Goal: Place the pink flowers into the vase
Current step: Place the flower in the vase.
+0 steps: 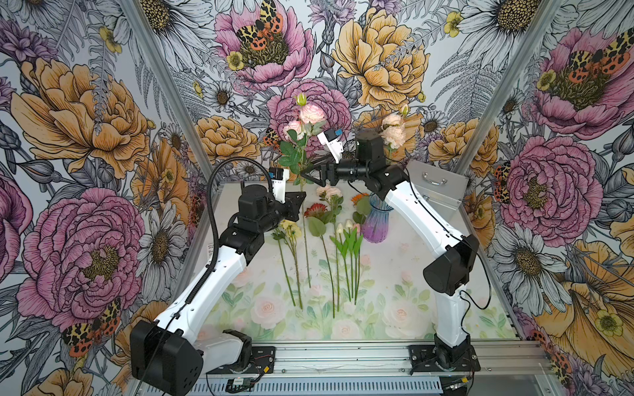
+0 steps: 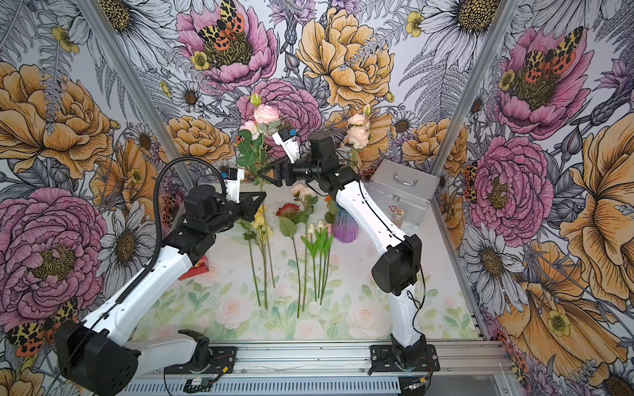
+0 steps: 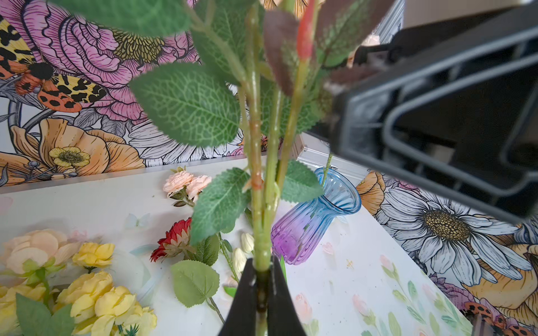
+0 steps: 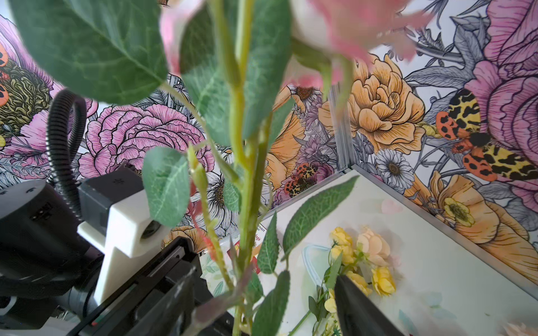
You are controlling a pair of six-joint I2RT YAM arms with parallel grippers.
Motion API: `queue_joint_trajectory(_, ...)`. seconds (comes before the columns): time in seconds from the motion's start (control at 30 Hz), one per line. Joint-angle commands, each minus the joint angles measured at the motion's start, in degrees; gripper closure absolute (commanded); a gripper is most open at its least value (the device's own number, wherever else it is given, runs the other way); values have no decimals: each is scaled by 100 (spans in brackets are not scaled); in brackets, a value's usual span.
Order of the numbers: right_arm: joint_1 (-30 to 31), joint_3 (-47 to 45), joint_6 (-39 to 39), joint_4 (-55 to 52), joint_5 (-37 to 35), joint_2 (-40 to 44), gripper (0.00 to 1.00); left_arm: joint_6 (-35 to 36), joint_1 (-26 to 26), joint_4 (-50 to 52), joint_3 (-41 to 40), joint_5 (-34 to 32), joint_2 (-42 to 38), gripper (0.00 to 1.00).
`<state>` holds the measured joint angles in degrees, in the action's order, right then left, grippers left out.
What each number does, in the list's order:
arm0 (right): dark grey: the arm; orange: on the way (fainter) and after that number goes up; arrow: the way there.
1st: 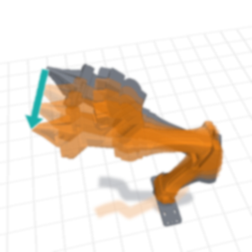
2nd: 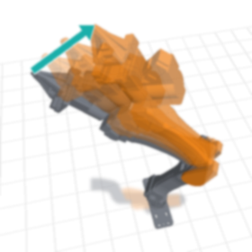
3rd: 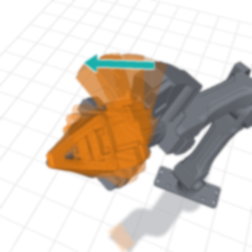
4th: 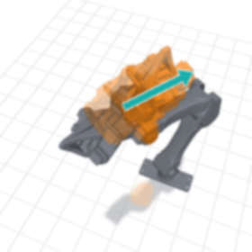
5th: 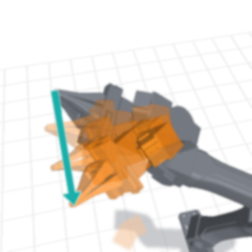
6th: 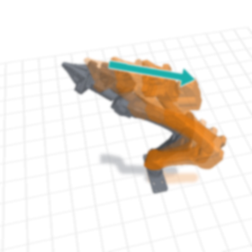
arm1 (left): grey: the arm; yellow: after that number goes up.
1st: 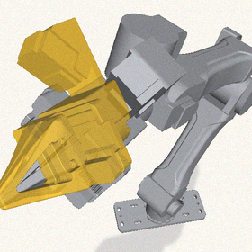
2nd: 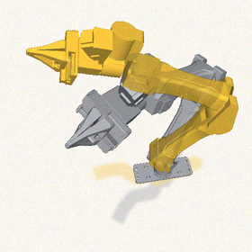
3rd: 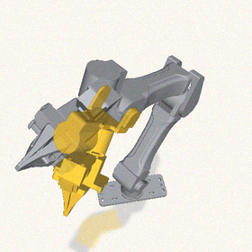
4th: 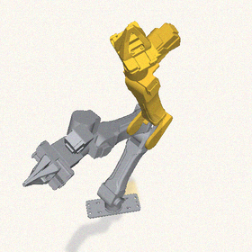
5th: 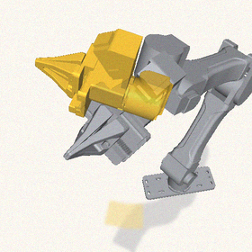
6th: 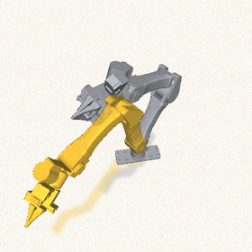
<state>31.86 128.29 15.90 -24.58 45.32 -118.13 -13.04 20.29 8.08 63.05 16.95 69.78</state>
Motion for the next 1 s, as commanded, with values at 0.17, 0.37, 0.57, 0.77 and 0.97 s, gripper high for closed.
queue_joint_trajectory(0.17, 126, 535, 160, 69, 171, -383, 38, 173, 45, -41, 110, 54, -68, 100)
queue_joint_trajectory(0.37, 162, 580, 214, 75, 230, -444, 71, 248, 36, 9, 163, 46, -68, 100)
queue_joint_trajectory(0.57, 180, 575, 218, 68, 275, -440, 96, 293, 15, 61, 200, 16, -40, 100)
queue_joint_trajectory(0.77, 189, 583, 229, 73, 217, -406, 100, 319, 1, 116, 250, 39, 1, 81)
queue_joint_trajectory(0.97, 134, 583, 151, 66, -1, -317, 100, 319, -47, 174, 205, -178, -95, 2)
